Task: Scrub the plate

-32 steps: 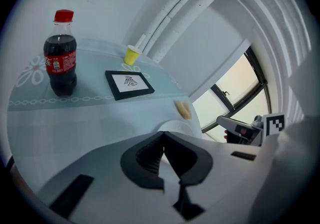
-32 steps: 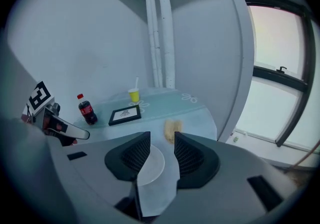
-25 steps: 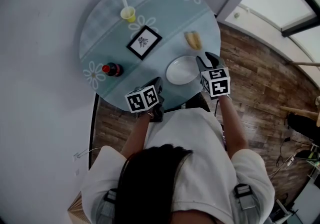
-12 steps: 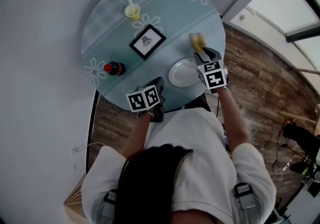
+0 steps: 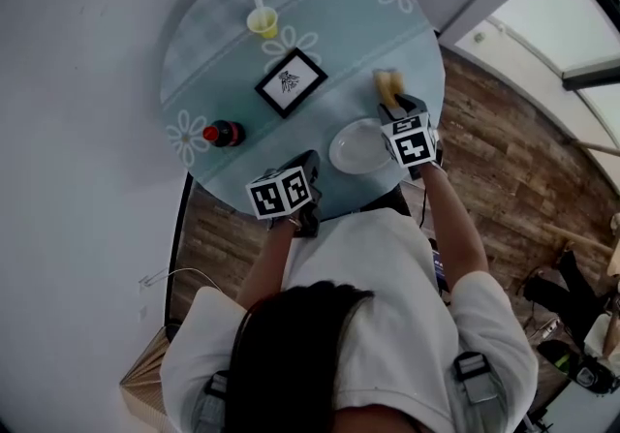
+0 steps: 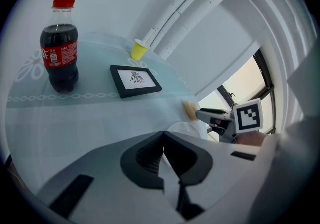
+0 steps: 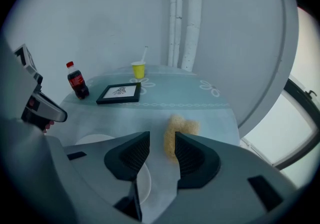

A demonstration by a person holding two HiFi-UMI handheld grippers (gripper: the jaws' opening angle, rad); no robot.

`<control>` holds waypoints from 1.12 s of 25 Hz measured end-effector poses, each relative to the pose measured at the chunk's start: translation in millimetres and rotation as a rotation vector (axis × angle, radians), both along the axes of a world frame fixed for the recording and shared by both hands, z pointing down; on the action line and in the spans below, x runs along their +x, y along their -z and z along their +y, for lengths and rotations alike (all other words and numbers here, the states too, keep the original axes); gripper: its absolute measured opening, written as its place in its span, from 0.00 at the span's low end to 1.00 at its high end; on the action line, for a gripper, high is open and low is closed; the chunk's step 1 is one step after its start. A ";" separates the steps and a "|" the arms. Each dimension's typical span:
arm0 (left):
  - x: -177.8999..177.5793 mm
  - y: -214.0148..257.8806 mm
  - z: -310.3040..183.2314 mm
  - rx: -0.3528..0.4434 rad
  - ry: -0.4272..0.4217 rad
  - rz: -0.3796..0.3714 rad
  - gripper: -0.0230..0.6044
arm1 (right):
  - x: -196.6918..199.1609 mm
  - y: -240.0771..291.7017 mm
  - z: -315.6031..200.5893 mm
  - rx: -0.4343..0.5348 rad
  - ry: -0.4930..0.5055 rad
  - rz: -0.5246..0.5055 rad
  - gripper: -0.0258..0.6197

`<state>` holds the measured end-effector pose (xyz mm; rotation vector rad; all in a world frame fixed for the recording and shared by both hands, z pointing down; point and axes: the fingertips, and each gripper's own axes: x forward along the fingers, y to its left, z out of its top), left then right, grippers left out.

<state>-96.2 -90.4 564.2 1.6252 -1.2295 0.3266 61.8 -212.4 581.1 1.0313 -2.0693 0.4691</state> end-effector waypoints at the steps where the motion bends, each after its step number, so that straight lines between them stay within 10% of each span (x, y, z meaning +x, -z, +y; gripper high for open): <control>1: -1.0 -0.8 -0.1 -0.002 0.008 -0.001 0.05 | -0.6 -3.3 -0.1 -0.006 0.006 0.006 0.26; 28: -19.6 -10.0 2.0 -0.030 0.110 -0.011 0.05 | 16.4 -46.3 -20.4 -0.042 -0.067 0.134 0.17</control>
